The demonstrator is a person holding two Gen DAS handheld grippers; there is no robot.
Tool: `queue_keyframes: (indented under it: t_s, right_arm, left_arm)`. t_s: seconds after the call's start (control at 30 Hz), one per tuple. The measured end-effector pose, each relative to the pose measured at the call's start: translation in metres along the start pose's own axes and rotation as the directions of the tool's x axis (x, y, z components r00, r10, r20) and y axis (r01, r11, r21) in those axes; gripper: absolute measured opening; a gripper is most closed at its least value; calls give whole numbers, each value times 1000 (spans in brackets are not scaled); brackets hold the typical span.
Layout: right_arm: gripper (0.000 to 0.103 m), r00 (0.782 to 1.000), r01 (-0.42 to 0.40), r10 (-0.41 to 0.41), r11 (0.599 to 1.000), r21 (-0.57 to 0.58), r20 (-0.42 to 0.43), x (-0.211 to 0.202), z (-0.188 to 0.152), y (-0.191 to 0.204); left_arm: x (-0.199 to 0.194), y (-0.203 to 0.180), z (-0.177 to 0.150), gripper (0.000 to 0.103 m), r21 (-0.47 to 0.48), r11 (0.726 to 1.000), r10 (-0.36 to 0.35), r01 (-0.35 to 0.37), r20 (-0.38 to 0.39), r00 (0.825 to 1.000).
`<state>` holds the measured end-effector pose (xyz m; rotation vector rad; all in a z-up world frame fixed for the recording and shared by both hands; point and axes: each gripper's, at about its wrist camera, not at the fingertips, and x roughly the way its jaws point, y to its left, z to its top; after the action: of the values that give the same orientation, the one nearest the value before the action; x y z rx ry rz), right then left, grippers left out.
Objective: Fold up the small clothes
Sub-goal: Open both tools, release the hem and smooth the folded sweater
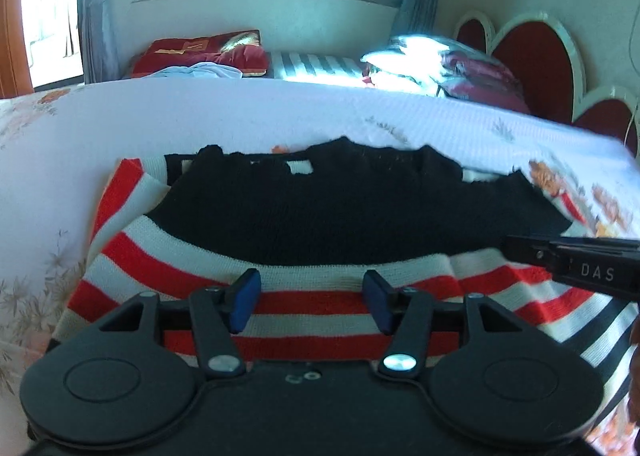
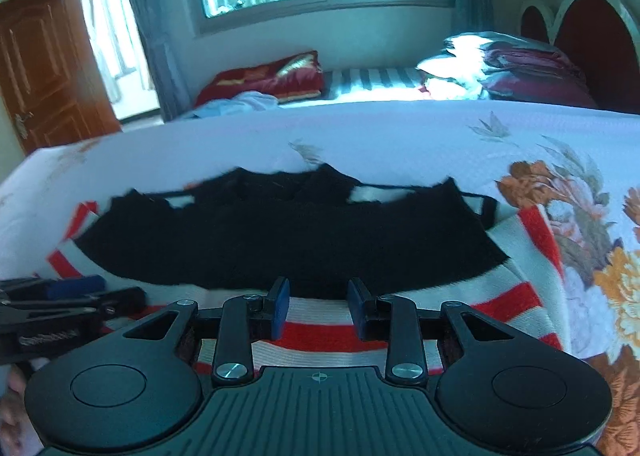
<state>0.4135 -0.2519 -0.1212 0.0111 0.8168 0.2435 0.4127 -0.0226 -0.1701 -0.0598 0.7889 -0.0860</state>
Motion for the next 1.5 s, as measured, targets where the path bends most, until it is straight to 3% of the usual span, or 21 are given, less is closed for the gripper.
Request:
queue_keyframes:
  t_s: [0.23, 0.47, 0.6, 0.77, 0.9, 1.03, 1.3, 1.4, 1.5]
  right_arm:
    - [31, 994, 109, -109, 994, 14, 20, -5, -6, -41]
    - [29, 995, 95, -96, 995, 22, 35, -10, -13, -54]
    - [29, 998, 20, -23, 998, 59, 55, -27, -7, -40]
    - [29, 994, -89, 89, 996, 9, 58, -42, -10, -3]
    - [29, 992, -125, 125, 992, -1, 31, -46, -23, 16]
    - [29, 996, -91, 91, 996, 21, 1, -46, -41, 7]
    - [29, 998, 51, -52, 998, 39, 25, -75, -47, -25]
    - [29, 993, 117, -117, 993, 12, -27, -73, -59, -30]
    - [29, 992, 128, -128, 991, 38, -23, -80, -64, -35]
  left_arm:
    - [0, 6, 1, 58, 4, 1000, -3, 3, -11, 1000]
    - [0, 5, 2, 58, 14, 1000, 4, -4, -14, 1000]
    - [-11, 2, 5, 56, 14, 999, 32, -32, -3, 999]
    - [-39, -1, 0, 56, 15, 1000, 11, -12, 33, 999]
    - [-51, 1, -15, 58, 31, 999, 17, -18, 20, 1000]
    - [-50, 19, -34, 63, 15, 998, 58, -59, 12, 998]
    - [-63, 34, -36, 63, -30, 998, 56, -56, 8, 998]
    - [-58, 42, -40, 64, -27, 999, 40, -41, -15, 999]
    - [-60, 45, -37, 64, -41, 999, 35, -36, -28, 999]
